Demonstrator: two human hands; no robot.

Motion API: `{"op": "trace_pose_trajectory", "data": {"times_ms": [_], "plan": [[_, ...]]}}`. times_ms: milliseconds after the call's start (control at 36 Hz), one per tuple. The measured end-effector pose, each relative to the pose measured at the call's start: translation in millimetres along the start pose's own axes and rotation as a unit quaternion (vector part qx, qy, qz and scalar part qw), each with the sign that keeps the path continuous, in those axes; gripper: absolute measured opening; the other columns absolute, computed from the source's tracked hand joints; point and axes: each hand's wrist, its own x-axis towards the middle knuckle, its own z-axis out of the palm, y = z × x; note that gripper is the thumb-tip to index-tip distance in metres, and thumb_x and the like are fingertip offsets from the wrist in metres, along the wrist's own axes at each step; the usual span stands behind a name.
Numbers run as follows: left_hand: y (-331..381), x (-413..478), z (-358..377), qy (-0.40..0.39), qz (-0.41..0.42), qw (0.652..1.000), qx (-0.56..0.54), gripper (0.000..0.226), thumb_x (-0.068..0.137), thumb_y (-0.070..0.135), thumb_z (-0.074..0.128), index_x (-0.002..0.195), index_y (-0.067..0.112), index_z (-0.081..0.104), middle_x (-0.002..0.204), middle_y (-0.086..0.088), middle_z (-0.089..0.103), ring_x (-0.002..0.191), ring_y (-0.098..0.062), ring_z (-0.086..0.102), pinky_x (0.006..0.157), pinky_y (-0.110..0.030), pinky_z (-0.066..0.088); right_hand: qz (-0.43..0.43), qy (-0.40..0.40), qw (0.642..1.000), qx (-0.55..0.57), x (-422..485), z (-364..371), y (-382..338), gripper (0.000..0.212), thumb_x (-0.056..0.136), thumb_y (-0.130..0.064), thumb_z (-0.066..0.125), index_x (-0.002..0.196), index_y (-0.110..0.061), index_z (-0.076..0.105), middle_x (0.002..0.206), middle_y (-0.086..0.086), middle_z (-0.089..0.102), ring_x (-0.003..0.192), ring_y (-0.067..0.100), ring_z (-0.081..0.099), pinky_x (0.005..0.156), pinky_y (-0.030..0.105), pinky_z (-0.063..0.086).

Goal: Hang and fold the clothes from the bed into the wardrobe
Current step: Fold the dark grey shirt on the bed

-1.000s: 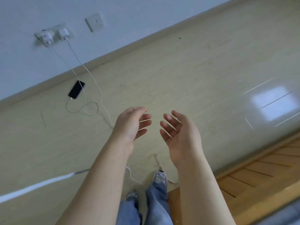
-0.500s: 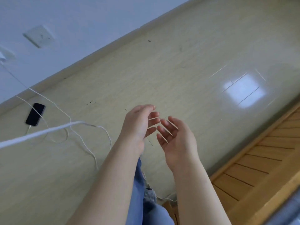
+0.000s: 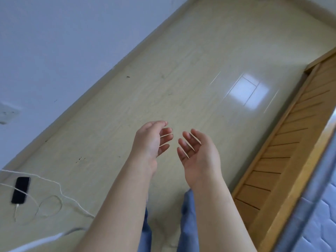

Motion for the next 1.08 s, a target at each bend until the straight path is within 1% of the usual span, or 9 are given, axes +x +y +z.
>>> {"op": "trace_pose_trajectory", "data": {"times_ms": [111,222,389,472,556,722,833,1000,1083], "plan": [[22,-8,73,-0.023,0.023,0.999,0.024,0.012,0.092,0.020,0.051,0.083,0.019,0.060,0.076,0.002,0.065,0.072,-0.013,0.064,0.064,-0.025,0.049,-0.009,-0.004,0.999,0.033,7,-23,-66,0.011,0.093,-0.018,0.051,0.093,-0.014,0.061,0.082,0.000,0.068,0.074,0.015,0.063,0.060,0.025,0.047],[42,-18,167,-0.056,0.052,0.997,0.031,0.012,0.092,0.020,0.051,0.083,0.018,0.060,0.077,0.002,0.065,0.070,-0.012,0.063,0.066,-0.026,0.049,-0.043,-0.018,0.998,0.052,15,-50,-152,0.012,0.093,-0.018,0.050,0.093,-0.014,0.061,0.078,0.001,0.068,0.070,0.015,0.062,0.059,0.025,0.047],[61,-53,314,-0.160,0.062,0.983,0.072,0.014,0.093,0.020,0.050,0.085,0.017,0.060,0.079,0.001,0.066,0.073,-0.013,0.064,0.067,-0.026,0.049,-0.130,0.011,0.983,0.128,4,-118,-281,0.011,0.092,-0.018,0.052,0.088,-0.014,0.062,0.067,-0.002,0.069,0.066,0.015,0.063,0.061,0.026,0.049],[73,-72,377,-0.204,0.080,0.971,0.094,0.014,0.093,0.019,0.049,0.086,0.017,0.061,0.078,0.002,0.066,0.073,-0.013,0.064,0.066,-0.025,0.050,-0.158,0.021,0.973,0.165,-3,-144,-331,0.012,0.093,-0.018,0.051,0.088,-0.014,0.062,0.073,0.000,0.068,0.071,0.016,0.062,0.065,0.027,0.048],[81,-90,436,-0.247,0.090,0.958,0.112,0.015,0.094,0.019,0.048,0.087,0.016,0.061,0.079,0.001,0.065,0.074,-0.013,0.063,0.065,-0.025,0.048,-0.188,0.032,0.961,0.199,-9,-169,-377,0.013,0.093,-0.019,0.050,0.088,-0.014,0.061,0.077,0.001,0.067,0.074,0.017,0.062,0.065,0.027,0.046],[85,-119,543,-0.341,0.084,0.923,0.157,0.017,0.094,0.018,0.046,0.085,0.017,0.061,0.076,0.002,0.063,0.071,-0.012,0.061,0.067,-0.025,0.046,-0.252,0.068,0.922,0.287,-13,-222,-461,0.016,0.094,-0.019,0.047,0.084,-0.015,0.059,0.076,0.002,0.064,0.071,0.016,0.058,0.063,0.026,0.041],[86,-127,614,-0.400,0.080,0.892,0.196,0.018,0.095,0.017,0.045,0.084,0.017,0.059,0.075,0.001,0.063,0.070,-0.012,0.061,0.069,-0.027,0.043,-0.284,0.101,0.890,0.342,-8,-250,-517,0.018,0.094,-0.018,0.046,0.080,-0.016,0.057,0.074,0.001,0.062,0.067,0.015,0.055,0.060,0.026,0.040],[91,-123,721,-0.450,0.066,0.846,0.280,0.019,0.094,0.016,0.047,0.080,0.018,0.059,0.073,0.000,0.063,0.067,-0.013,0.060,0.063,-0.024,0.040,-0.314,0.159,0.838,0.418,12,-282,-596,0.019,0.095,-0.019,0.045,0.079,-0.017,0.054,0.077,0.002,0.061,0.068,0.015,0.054,0.061,0.026,0.039],[90,-125,765,-0.476,0.065,0.815,0.323,0.017,0.094,0.016,0.049,0.080,0.017,0.059,0.074,0.000,0.063,0.068,-0.013,0.060,0.063,-0.024,0.040,-0.322,0.178,0.814,0.450,20,-295,-630,0.020,0.095,-0.018,0.044,0.078,-0.016,0.054,0.077,0.002,0.061,0.068,0.015,0.054,0.061,0.026,0.039]]}}
